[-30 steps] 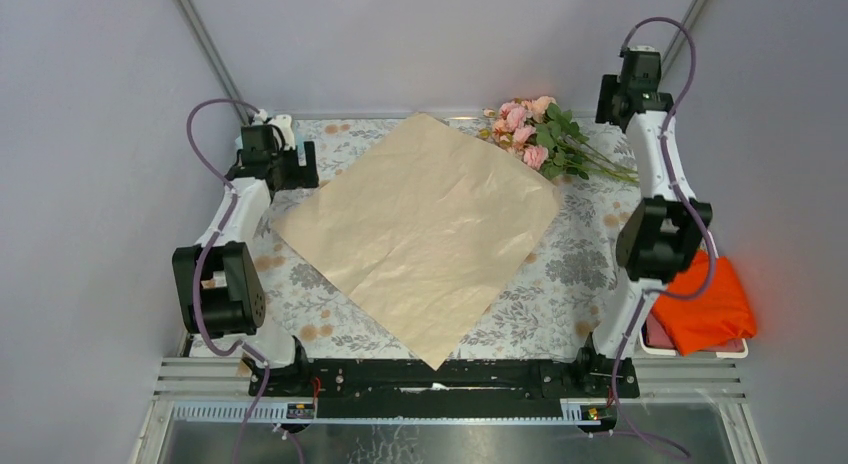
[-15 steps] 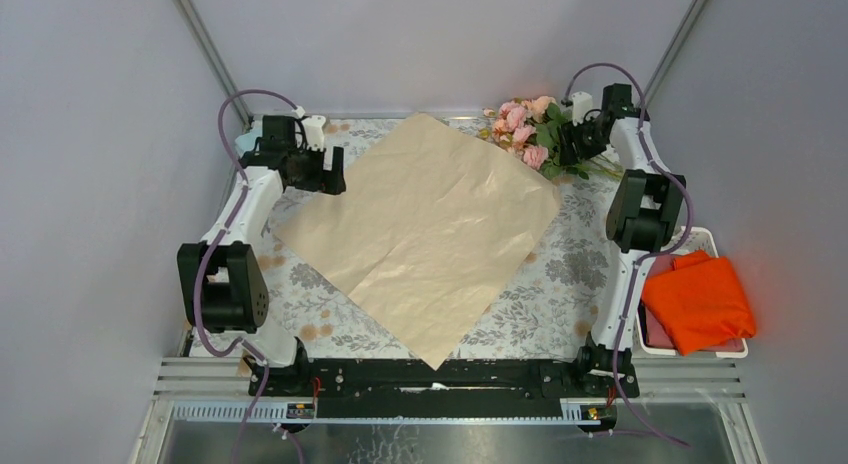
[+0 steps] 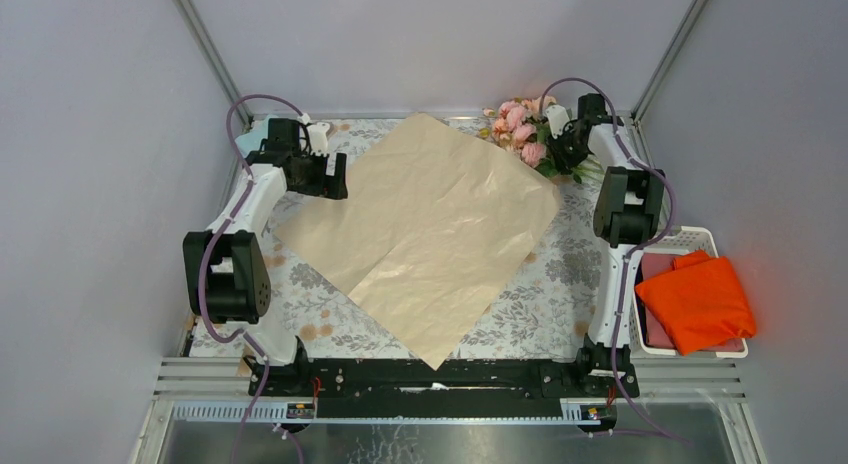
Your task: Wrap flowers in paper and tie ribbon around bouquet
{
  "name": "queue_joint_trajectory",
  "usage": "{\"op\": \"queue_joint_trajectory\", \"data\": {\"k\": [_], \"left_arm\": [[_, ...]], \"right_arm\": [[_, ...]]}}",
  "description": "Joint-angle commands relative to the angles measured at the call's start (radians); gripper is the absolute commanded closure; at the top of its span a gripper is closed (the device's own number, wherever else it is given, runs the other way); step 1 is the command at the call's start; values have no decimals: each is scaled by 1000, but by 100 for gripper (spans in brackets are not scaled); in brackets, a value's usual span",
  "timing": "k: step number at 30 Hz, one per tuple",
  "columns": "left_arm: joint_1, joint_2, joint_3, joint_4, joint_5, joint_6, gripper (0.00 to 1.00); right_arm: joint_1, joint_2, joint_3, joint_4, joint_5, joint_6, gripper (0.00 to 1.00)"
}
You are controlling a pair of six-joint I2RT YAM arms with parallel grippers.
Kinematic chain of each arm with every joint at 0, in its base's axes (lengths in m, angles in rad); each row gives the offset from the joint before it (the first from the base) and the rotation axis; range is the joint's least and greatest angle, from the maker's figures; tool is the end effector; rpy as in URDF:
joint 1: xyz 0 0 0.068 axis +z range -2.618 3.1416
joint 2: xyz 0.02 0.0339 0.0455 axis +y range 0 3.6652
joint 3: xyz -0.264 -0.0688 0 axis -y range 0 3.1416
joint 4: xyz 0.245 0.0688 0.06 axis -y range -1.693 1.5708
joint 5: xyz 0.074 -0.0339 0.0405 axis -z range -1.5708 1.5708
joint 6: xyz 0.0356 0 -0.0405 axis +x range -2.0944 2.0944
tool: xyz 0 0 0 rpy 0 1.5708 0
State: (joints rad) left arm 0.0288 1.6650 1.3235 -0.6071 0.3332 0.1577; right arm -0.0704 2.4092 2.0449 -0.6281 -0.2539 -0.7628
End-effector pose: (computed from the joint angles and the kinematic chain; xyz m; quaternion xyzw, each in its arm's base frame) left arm 0.3587 -0.0013 0.2633 0.1111 0.9336 -0.1291 0.3153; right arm 0.5252 -0.0281 0.1680 -0.3566 0.8821 -0.0035 0.3078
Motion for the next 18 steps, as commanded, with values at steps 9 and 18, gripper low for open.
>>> {"op": "queue_joint_trajectory", "data": {"k": [9, 18], "left_arm": [[0, -26, 17, -13, 9, 19, 1], [1, -106, -14, -13, 29, 38, 1]], "right_arm": [[14, -268, -44, 163, 78, -7, 100], [12, -653, -291, 438, 97, 259, 100]]}}
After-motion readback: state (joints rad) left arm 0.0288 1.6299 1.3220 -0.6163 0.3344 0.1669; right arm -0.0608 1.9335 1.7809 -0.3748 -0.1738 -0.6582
